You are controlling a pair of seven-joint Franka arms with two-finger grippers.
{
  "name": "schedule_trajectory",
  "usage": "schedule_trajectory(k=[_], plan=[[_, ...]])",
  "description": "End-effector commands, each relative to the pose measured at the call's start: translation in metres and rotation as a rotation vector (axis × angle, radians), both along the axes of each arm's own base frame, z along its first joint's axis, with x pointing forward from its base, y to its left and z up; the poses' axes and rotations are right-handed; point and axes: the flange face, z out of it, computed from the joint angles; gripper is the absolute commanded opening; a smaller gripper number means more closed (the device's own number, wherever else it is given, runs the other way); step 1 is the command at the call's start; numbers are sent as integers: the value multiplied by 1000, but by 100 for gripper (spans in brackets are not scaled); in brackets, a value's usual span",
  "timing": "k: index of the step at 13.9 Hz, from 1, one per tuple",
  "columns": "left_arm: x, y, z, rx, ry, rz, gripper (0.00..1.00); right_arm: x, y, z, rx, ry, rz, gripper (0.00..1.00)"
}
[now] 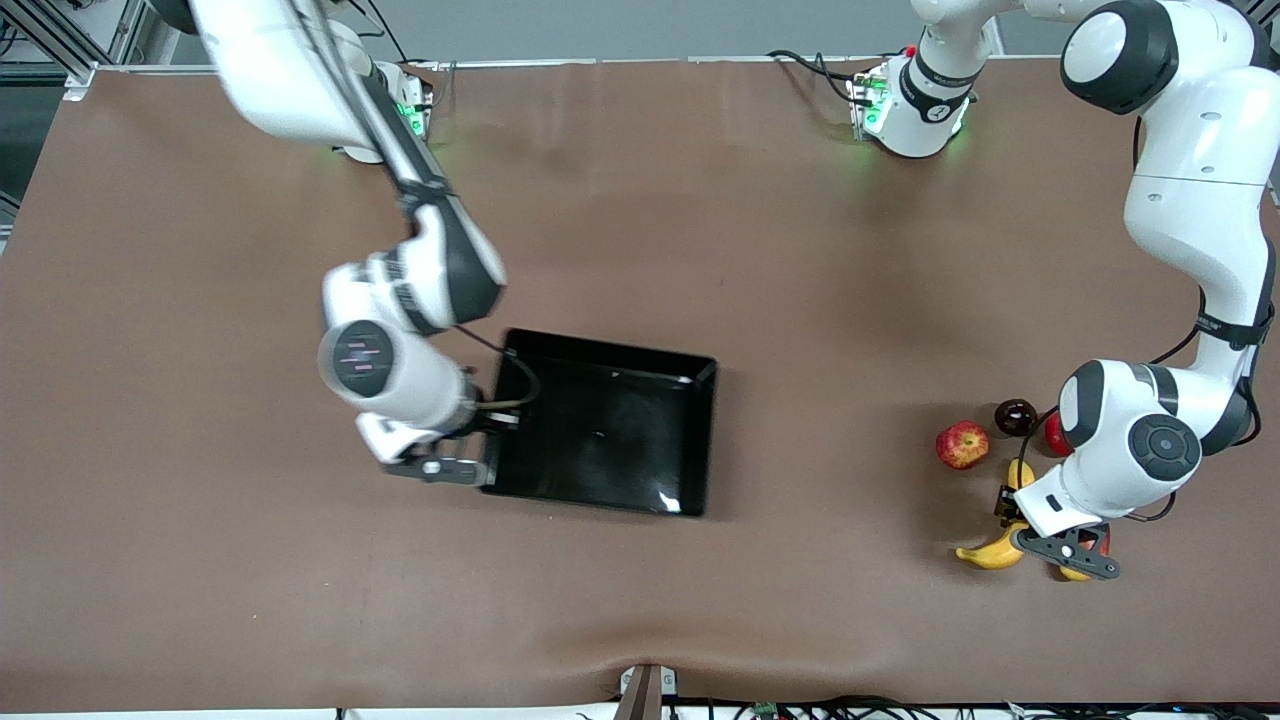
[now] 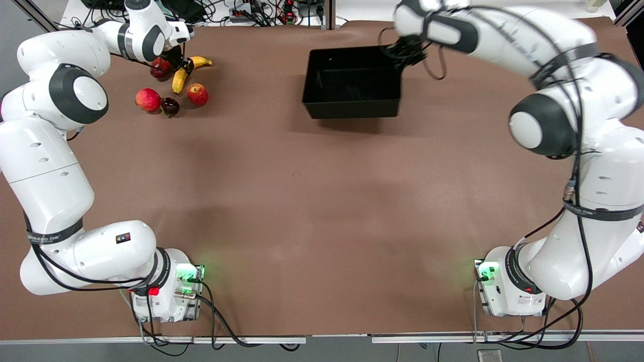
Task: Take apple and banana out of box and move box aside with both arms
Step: 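Slide the tray away with the right gripper while the left gripper releases the banana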
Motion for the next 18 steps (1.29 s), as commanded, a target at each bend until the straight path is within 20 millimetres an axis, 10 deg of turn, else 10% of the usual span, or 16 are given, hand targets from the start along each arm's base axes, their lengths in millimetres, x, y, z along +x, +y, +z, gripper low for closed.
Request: schedule_trajectory(k=[1, 12, 15, 18], plan=[[-2, -6, 40, -1, 12, 26, 100, -7, -57, 31, 25, 14, -25, 0], [-41, -32, 219, -13, 109, 274, 100, -44, -415, -15, 124, 22, 190, 0], [-56, -40, 250, -63, 145, 330, 100, -64, -468, -34, 121, 21, 99, 0], [-65, -60, 272, -74, 144, 388, 100, -82, -476, -77, 78, -31, 87, 0]])
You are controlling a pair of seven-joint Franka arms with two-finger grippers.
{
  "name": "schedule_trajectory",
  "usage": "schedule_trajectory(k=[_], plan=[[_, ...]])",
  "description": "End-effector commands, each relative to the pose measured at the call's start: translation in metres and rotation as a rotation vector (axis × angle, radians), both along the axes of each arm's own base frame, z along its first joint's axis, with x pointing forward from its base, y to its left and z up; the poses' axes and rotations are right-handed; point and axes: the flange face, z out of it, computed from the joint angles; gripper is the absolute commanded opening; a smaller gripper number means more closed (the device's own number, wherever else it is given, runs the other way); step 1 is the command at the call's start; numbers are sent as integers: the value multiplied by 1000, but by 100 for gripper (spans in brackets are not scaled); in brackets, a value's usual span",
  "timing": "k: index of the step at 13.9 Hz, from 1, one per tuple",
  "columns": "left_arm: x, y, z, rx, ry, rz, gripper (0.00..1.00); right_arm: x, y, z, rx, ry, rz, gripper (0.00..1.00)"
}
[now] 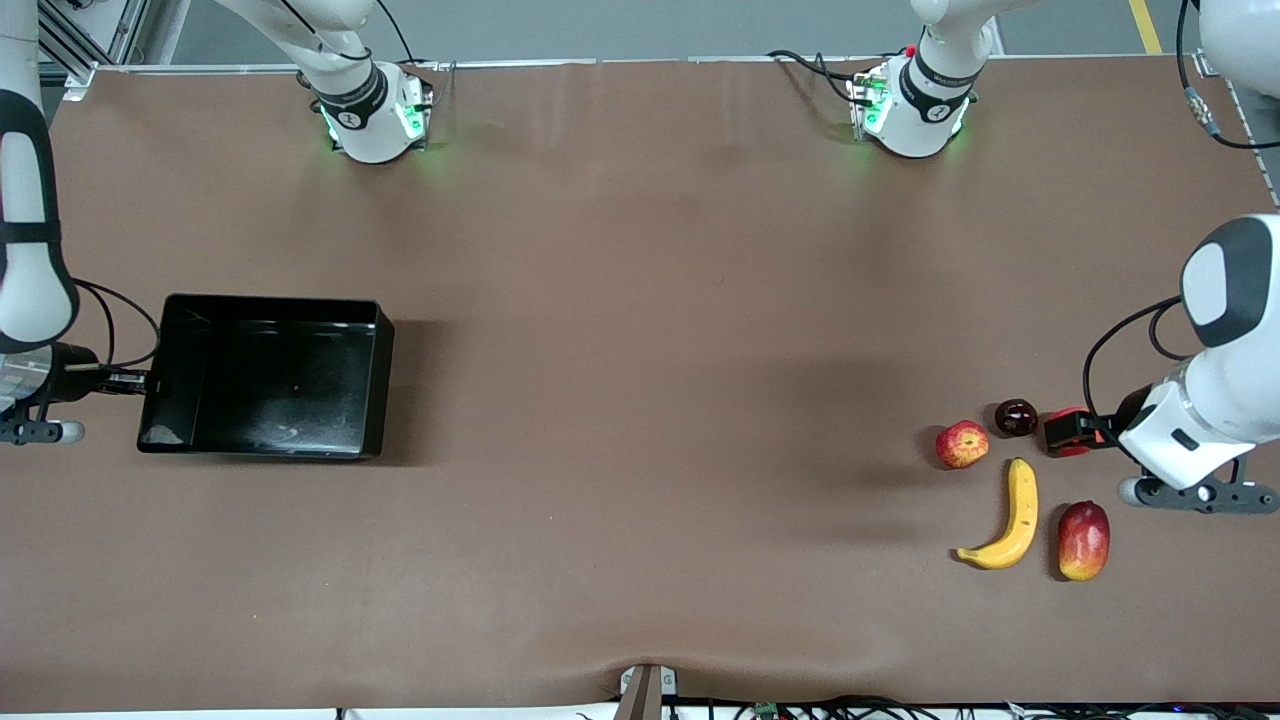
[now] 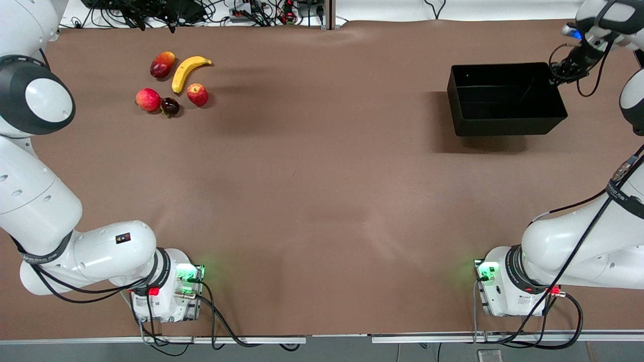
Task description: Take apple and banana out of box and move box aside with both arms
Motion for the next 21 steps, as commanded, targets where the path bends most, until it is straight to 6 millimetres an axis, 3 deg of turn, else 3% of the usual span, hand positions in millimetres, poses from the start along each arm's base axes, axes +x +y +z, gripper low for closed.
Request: schedule_trajectory(k=[1, 5, 6, 7, 9, 11, 13, 14, 16, 21], plan=[[-17, -23, 23, -6, 9, 55, 100, -17, 7, -23, 6, -20, 13, 0], [-29, -60, 56, -5, -23, 98, 100, -14, 13, -29, 11, -13, 22, 0], [-30, -59, 65, -1, -39, 95, 100, -14, 8, -29, 11, -14, 13, 40], [-34, -57, 79, 6, -61, 99, 100, -12, 6, -29, 13, -14, 12, 99], [-37, -54, 89, 10, -74, 104, 100, -5, 13, -11, 37, 12, 31, 100], [-45, -57, 108, 22, -97, 104, 100, 15, 15, 30, 49, 23, 67, 100], [-57, -61, 112, 32, -42, 105, 100, 32, 12, 64, 5, -10, 96, 100], [-58, -62, 119, 27, -49, 106, 100, 38, 10, 86, -19, -15, 113, 100], [-70, -66, 143, 41, -76, 107, 100, 47, 0, 146, -24, -26, 118, 100], [-87, -75, 169, 61, -102, 105, 100, 60, 24, 260, -120, -121, 184, 100]])
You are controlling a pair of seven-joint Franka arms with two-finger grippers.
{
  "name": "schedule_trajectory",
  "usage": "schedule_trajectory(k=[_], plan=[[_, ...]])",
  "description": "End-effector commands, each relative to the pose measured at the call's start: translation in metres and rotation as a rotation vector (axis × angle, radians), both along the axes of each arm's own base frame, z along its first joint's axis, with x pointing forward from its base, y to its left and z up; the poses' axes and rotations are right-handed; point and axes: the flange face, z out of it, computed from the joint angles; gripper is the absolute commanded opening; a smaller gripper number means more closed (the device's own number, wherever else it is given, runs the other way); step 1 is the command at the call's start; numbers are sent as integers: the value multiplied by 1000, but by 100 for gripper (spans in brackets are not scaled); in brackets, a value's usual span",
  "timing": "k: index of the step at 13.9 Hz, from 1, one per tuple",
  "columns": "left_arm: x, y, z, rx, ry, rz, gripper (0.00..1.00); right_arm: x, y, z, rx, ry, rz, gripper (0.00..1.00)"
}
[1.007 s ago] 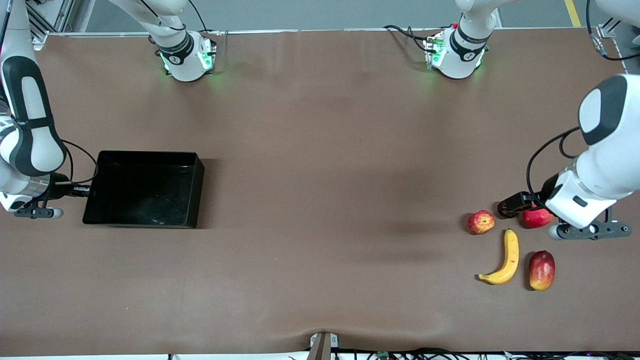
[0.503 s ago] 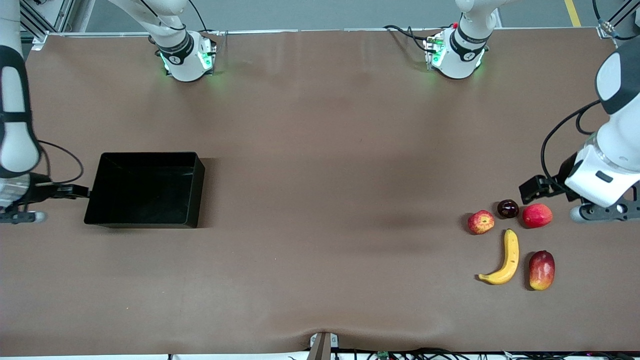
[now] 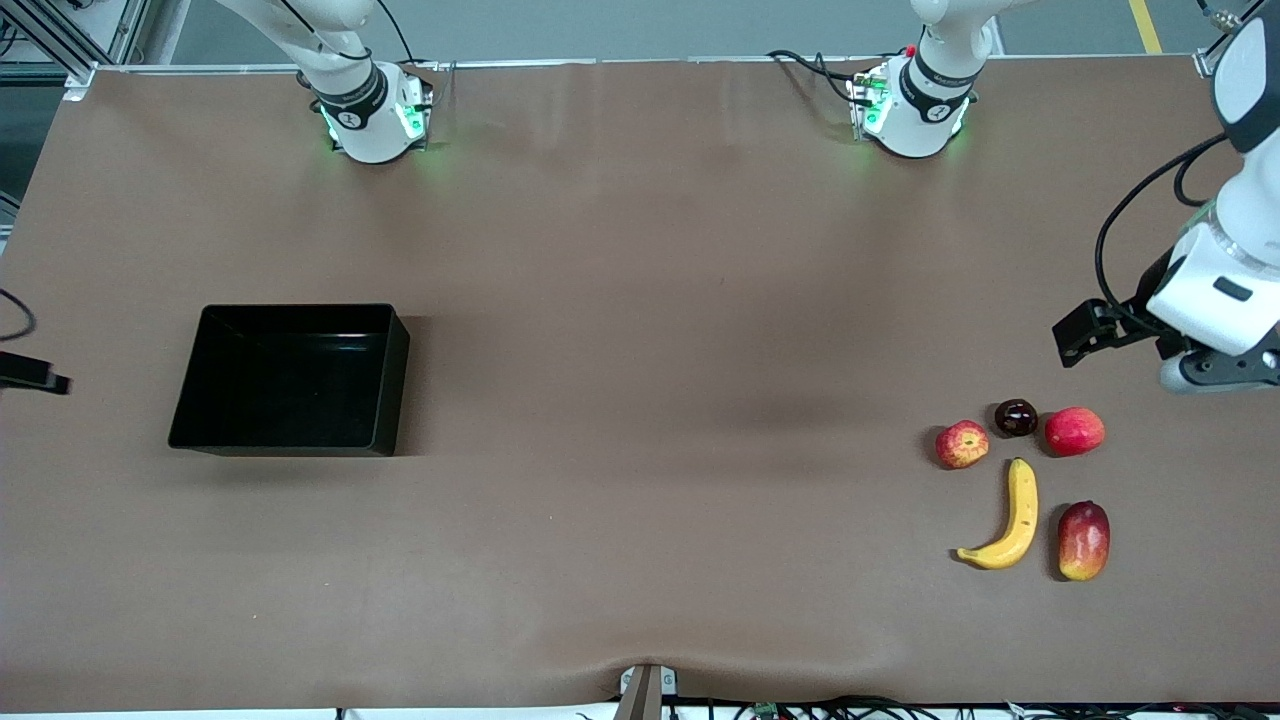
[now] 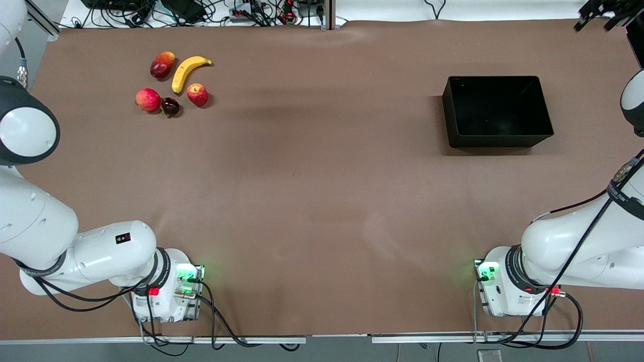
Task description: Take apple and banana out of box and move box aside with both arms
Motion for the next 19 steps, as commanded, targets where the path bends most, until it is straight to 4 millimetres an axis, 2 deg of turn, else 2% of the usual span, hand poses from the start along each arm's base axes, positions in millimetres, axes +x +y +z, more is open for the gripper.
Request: schedule_trajectory(k=[1, 2, 4, 5, 7, 8, 9, 10, 11, 14, 16, 19], plan=[[-13, -7, 16, -3, -10, 6, 100, 7, 27, 48, -41, -38, 57, 100], [-16, -12, 20, -4, -14, -2, 100, 3, 42, 62, -38, -41, 72, 100], [-19, -12, 22, 1, -12, -4, 100, -8, 85, 95, -33, -46, 99, 100], [-19, -11, 22, 1, -11, -7, 100, -14, 109, 106, -30, -28, 44, 100], [-18, -9, 19, 1, -4, -5, 100, -34, 153, 130, -70, 21, -54, 100], [-20, -17, 15, 11, 6, -12, 100, -45, 169, 141, -67, 29, -27, 100], [-25, -16, 17, 28, 5, -3, 100, -59, 194, 149, -76, 28, 15, 100], [-27, -15, 16, 12, 11, 4, 100, -72, 210, 156, -118, 24, 42, 100], [-30, -10, 19, -17, 14, 6, 100, -85, 208, 160, -127, 39, 38, 100], [-44, 5, 17, -54, 25, 20, 100, -116, 195, 136, -115, 40, 20, 100], [-54, 7, 23, -68, 21, 24, 100, -119, 174, 124, -110, 73, -24, 100], [-64, 9, 21, -67, 30, 27, 100, -120, 166, 125, -107, 69, -41, 100]])
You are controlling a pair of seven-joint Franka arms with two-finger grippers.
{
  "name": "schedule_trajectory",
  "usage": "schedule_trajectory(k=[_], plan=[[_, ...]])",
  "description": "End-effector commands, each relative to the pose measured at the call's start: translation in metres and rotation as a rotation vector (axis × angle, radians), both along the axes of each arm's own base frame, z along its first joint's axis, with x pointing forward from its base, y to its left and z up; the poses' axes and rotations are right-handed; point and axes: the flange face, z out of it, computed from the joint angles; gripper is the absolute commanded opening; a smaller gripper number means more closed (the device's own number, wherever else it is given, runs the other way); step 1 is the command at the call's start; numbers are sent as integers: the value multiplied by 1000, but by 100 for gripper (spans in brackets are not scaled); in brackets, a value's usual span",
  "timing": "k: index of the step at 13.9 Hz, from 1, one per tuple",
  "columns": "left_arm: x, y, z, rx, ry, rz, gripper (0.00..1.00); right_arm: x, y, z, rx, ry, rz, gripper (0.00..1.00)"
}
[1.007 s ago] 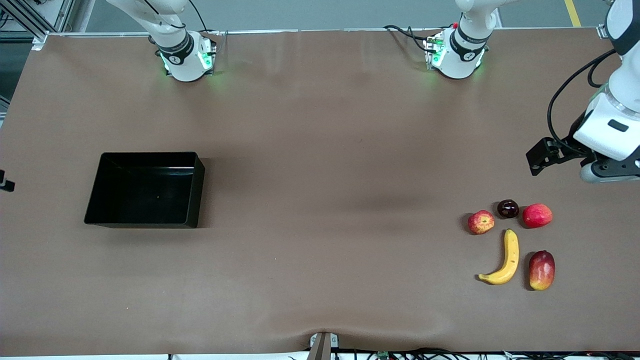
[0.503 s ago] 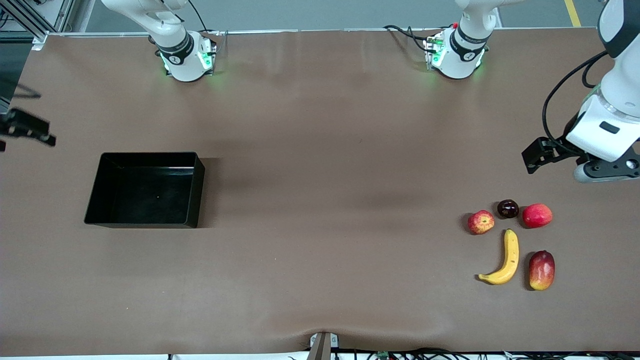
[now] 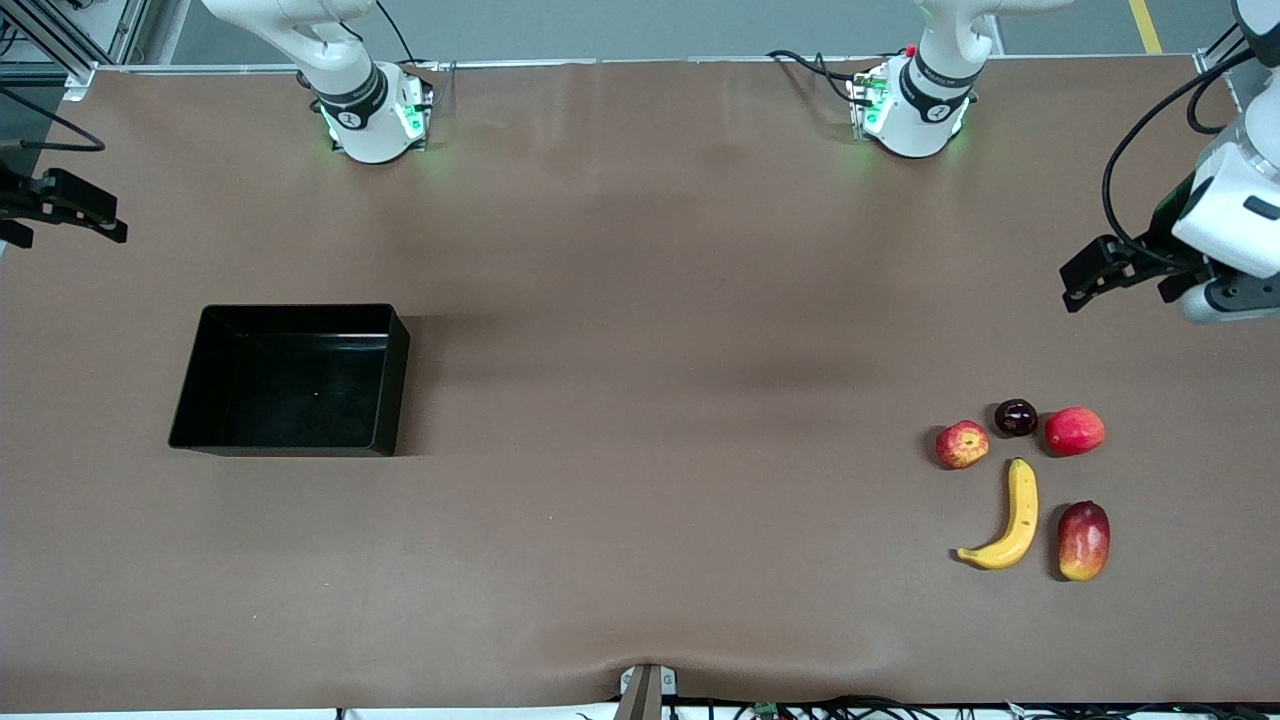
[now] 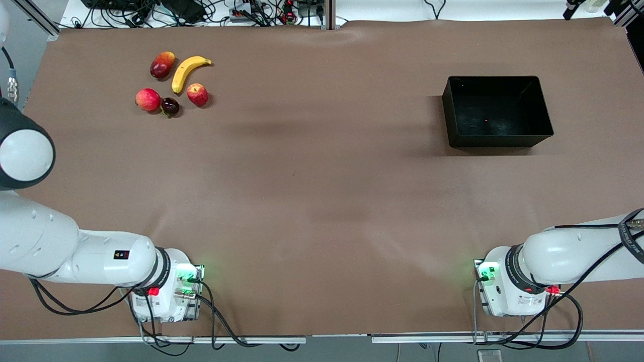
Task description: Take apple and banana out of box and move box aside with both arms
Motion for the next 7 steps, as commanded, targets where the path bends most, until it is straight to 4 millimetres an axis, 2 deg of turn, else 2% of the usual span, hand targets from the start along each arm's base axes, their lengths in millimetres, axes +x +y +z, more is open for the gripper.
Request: schedule_trajectory(k=[1, 4, 7], plan=[[-17, -1, 0, -33, 5, -11, 100, -8, -5, 3, -16, -18, -20, 100], [-17, 4, 1, -46, 5, -19, 100, -7, -18, 4, -15, -26, -46, 100], [-12, -1, 8, -50, -11, -33, 100, -6, -13, 6, -16, -35, -42, 100]])
